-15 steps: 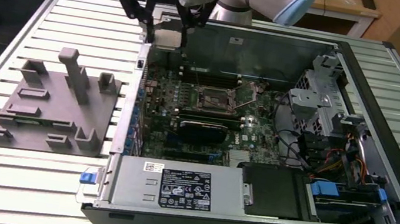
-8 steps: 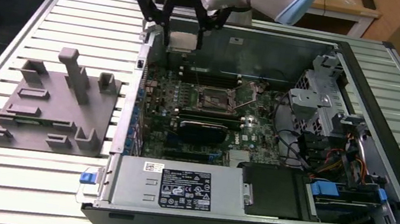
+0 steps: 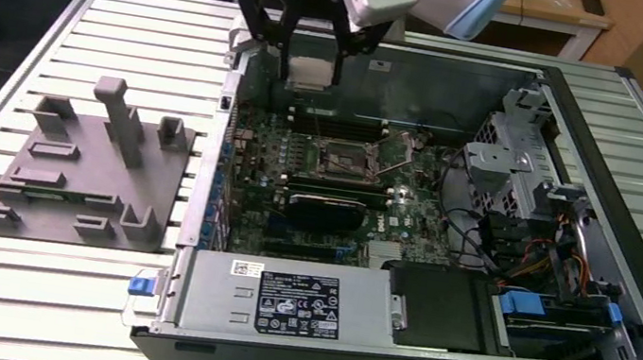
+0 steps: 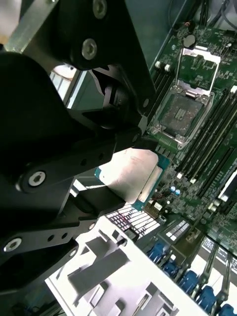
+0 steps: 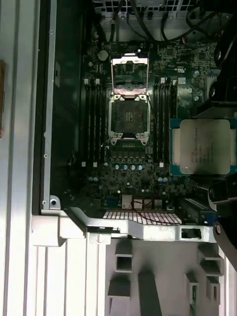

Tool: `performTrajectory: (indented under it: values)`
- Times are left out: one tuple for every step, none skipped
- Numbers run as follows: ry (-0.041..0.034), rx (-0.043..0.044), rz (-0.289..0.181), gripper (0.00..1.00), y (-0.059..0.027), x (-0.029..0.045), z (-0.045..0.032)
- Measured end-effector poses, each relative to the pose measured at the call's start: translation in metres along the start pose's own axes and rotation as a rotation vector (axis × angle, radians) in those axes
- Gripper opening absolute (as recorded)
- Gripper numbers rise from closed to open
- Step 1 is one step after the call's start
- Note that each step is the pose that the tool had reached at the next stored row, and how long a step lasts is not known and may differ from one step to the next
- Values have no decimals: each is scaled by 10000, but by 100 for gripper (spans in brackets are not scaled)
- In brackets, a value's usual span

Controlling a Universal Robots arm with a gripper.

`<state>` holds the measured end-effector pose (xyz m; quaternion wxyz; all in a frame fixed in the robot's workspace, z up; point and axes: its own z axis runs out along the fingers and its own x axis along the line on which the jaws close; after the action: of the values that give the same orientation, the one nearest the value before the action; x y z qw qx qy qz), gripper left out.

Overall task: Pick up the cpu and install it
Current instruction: 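Pick up the cpu and move it towards the insertion slot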

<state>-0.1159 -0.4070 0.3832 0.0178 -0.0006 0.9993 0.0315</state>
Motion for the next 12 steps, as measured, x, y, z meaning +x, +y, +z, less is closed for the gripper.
performTrajectory:
  values:
    - [5,0,0,54,-1,-17,11]
    - [11,0,1,54,-1,-33,20]
    - [15,1,1,54,-2,-50,29]
    - [19,0,1,54,-3,-65,39]
    - [22,0,1,54,-4,-79,48]
    - [24,-1,1,54,-4,-92,57]
    - [28,0,2,54,-4,-108,65]
    - [30,0,1,54,-5,-122,73]
    - [32,-1,2,54,-6,-135,82]
    - [33,-2,1,54,-6,-146,91]
    - [37,0,2,54,-6,-158,99]
    - [39,0,2,54,-7,-171,107]
